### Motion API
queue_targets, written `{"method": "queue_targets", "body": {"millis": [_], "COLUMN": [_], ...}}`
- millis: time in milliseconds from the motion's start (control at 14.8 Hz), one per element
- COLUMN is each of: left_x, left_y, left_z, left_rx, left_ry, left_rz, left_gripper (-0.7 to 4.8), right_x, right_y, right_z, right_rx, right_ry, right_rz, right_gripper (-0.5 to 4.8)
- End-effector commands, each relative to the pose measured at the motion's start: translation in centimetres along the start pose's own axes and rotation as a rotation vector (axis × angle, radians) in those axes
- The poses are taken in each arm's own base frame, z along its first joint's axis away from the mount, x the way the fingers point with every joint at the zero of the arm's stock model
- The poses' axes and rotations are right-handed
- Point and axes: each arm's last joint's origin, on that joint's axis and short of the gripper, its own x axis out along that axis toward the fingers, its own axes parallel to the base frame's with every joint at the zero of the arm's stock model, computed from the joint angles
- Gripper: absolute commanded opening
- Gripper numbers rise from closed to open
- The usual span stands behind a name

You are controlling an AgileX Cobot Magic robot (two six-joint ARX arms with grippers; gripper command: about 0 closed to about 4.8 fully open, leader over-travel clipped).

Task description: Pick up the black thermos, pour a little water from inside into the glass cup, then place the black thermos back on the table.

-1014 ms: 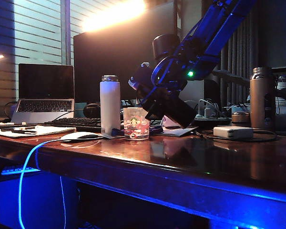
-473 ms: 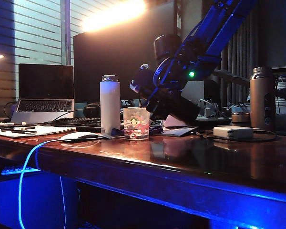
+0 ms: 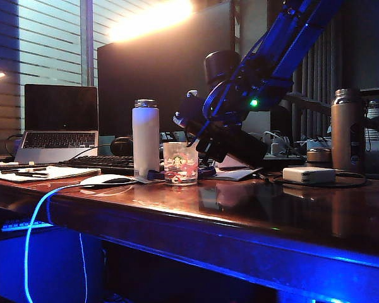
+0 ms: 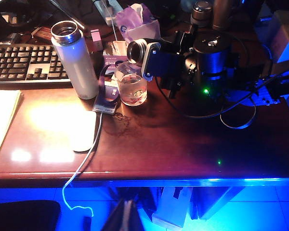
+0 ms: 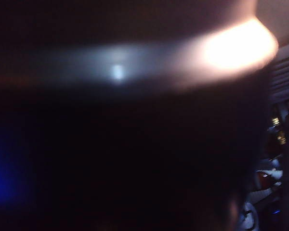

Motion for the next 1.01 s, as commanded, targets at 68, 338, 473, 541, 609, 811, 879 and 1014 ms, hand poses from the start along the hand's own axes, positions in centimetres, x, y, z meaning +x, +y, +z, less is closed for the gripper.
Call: {"method": "queue_targets", "body": {"millis": [68, 338, 473, 541, 609, 811, 879, 1014], "left_x": [-0.1, -0.1, -0.1, -0.1, -0.1, -0.1, -0.1, -0.1], "left_y": [0.0, 0.0, 0.0, 0.0, 0.0, 0.0, 0.0, 0.0], "left_z": [0.1, 0.1, 0.1, 0.1, 0.1, 0.1, 0.1, 0.1], "left_rx": [0.005, 0.005, 0.005, 0.005, 0.005, 0.005, 0.005, 0.005], "left_ry": [-0.015, -0.015, -0.015, -0.015, -0.015, -0.015, -0.014, -0.014], "left_rz": [0.000, 0.000, 0.000, 0.000, 0.000, 0.000, 0.000, 0.000], "left_gripper": [-0.02, -0.02, -0.02, -0.02, -0.02, -0.02, -0.02, -0.02], "right_x": [0.0, 0.1, 0.0, 0.0, 0.0, 0.0, 0.0, 0.0], "right_y": [-1.5, -1.8, -1.9, -2.0, -2.1, -2.7, -2.8, -2.8], "right_z": [0.4, 0.4, 0.4, 0.5, 0.5, 1.0, 1.0, 1.1], "right_rx": [-0.019, -0.093, -0.124, -0.122, -0.136, -0.132, -0.133, -0.147], "right_ry": [-0.005, -0.002, -0.004, -0.003, -0.001, -0.014, -0.019, -0.030], "right_rz": [-0.074, -0.100, -0.111, -0.121, -0.129, -0.178, -0.186, -0.186], "right_gripper": [1.47, 1.48, 1.48, 1.47, 1.47, 1.47, 1.48, 1.47]}}
